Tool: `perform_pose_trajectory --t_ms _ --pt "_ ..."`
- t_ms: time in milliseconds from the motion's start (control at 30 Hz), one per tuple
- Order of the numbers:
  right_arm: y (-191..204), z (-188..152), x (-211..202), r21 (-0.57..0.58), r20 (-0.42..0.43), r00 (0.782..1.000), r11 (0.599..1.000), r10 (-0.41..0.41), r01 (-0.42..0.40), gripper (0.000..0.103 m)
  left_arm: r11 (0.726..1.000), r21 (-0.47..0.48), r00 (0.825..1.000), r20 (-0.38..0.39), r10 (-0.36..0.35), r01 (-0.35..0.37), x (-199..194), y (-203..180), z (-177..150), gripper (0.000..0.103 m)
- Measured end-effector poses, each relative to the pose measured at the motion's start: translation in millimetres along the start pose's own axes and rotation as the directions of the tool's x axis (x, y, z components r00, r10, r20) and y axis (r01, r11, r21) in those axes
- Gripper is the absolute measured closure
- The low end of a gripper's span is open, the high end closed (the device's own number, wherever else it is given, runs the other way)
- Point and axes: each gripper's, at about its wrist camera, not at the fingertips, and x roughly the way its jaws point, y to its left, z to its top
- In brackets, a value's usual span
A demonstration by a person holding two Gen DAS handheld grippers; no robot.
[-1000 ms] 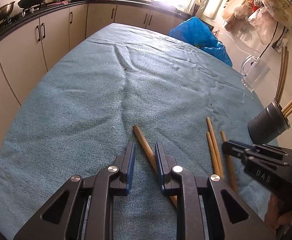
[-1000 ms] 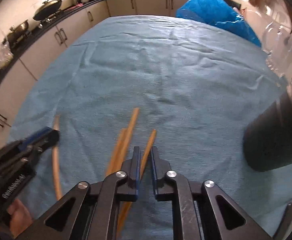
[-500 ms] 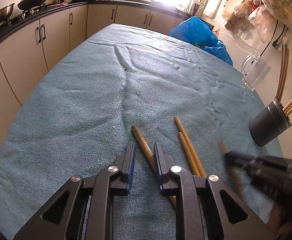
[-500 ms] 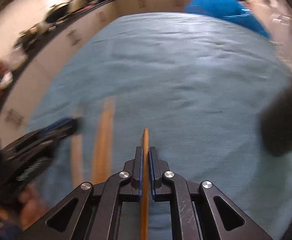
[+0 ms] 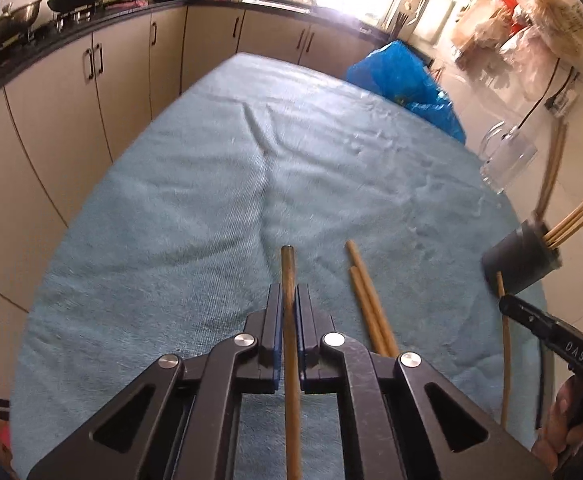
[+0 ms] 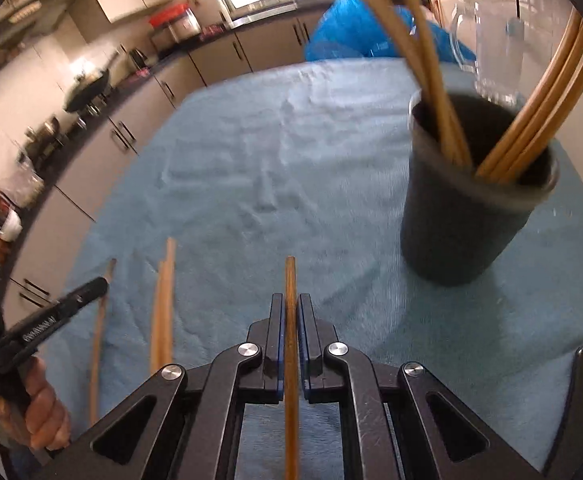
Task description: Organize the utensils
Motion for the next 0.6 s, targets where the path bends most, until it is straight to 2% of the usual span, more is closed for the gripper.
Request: perform_pose_trajectory --t_ms 167,300,433,533,600 --pt "10 7 -46 -0.026 0.143 0.989 0.999 0.045 -0.042 0.097 1.0 0.018 0.997 0.076 -0.02 0.018 -34 -12 9 0.103" --pt "11 9 -87 -0.056 0.268 0.96 0.996 0.079 -0.067 0.097 0.999 0.038 0.989 0.147 -0.032 0.027 -60 -23 13 0.103" --pt "19 2 -117 -0.087 0.356 0.928 0.993 0.107 -0.08 0.097 0.997 0.074 0.978 0.206 -0.041 0.026 -86 -36 14 0.103" --pt "23 -3 -133 -0.108 0.4 0.91 0.992 0.11 -0.072 0.097 0.995 0.097 0.976 0.212 -0.045 0.025 -94 -43 16 0.103" --pt "26 -6 -138 -0.114 0.414 0.903 0.991 0.112 -0.071 0.097 0.996 0.091 0.983 0.18 -0.039 0.023 -89 -43 18 0.103"
